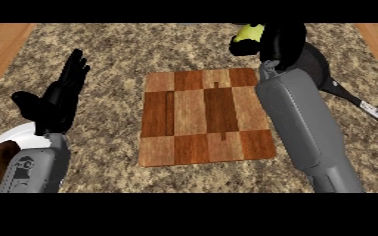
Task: Pick the lemon from the cutting board and place it in the pan
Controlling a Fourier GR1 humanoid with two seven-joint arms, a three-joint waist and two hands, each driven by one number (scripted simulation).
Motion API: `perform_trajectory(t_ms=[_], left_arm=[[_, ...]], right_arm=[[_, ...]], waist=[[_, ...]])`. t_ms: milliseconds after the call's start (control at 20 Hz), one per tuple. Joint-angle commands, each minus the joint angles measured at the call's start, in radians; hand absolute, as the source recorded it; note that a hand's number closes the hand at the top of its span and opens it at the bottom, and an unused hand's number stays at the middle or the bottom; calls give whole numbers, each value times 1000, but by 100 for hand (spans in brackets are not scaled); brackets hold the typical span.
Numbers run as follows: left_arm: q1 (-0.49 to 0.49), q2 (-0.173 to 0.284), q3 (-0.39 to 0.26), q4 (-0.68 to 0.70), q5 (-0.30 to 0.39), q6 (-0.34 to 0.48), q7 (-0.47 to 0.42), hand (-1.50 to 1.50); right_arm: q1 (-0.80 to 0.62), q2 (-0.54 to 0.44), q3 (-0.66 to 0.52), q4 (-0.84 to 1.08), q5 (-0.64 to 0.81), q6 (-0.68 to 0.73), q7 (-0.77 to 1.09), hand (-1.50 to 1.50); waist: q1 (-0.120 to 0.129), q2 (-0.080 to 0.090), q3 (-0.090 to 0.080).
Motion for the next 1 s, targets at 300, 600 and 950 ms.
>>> perform_trajectory(t_ms=[300,600,950], left_arm=[[-32,15,19,27,2,-18,1,0],[-58,-43,-27,31,-35,22,-3,0],[-28,-43,-28,5,-32,13,-12,0]], right_arm=[[5,-238,-165,355,-36,-146,-293,150],[-39,-299,-281,665,-100,-314,-481,150],[-16,-304,-441,736,-311,-350,-748,150]], waist=[[3,5,0],[37,20,3],[41,21,7]])
